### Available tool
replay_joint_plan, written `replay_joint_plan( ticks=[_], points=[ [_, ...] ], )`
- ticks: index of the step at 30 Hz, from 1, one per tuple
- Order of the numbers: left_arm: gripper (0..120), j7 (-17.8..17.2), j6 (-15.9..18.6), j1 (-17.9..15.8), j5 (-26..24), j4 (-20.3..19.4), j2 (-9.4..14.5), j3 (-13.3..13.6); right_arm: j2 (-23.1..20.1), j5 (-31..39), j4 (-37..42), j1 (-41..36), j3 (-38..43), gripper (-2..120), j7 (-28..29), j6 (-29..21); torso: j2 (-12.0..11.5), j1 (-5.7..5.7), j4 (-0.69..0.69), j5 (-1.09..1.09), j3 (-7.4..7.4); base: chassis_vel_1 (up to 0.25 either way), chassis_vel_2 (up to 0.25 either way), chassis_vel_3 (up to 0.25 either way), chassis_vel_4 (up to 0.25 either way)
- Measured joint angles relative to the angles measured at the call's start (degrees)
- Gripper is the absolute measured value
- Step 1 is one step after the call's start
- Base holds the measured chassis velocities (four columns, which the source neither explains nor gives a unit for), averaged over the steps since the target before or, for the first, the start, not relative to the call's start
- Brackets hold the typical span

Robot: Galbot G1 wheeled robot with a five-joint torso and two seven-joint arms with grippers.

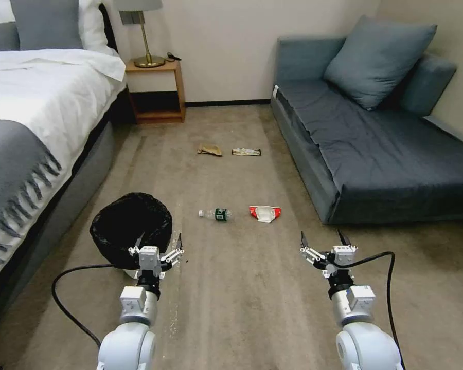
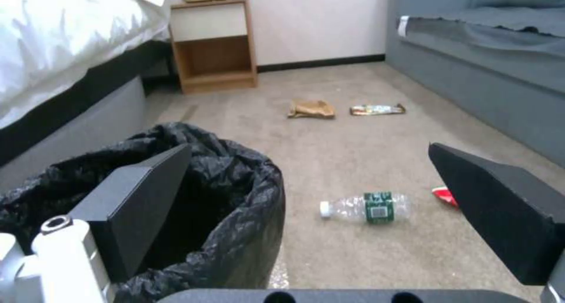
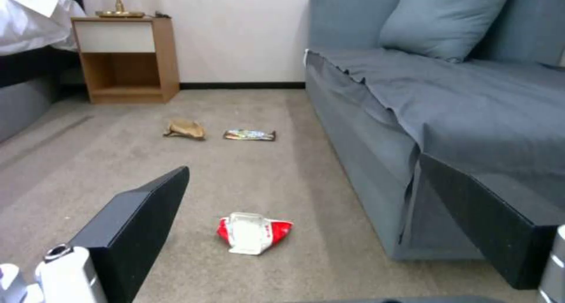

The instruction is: Pick up the trash bin, then pick up the garbage on the floor and place it into the trash bin.

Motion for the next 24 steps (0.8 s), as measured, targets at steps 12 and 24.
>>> replay_joint_plan(
  ticks=[12, 24],
  points=[
    [100, 0.0, 0.0, 0.0, 0.0, 0.0, 0.0, 0.0, 0.0, 0.0, 0.0, 0.0, 0.0, 100, 0.0, 0.0, 0.0, 0.0, 0.0, 0.0, 0.0, 0.0, 0.0, 0.0, 0.0],
    [100, 0.0, 0.0, 0.0, 0.0, 0.0, 0.0, 0.0, 0.0, 0.0, 0.0, 0.0, 0.0, 100, 0.0, 0.0, 0.0, 0.0, 0.0, 0.0, 0.0, 0.0, 0.0, 0.0, 0.0]
  ],
)
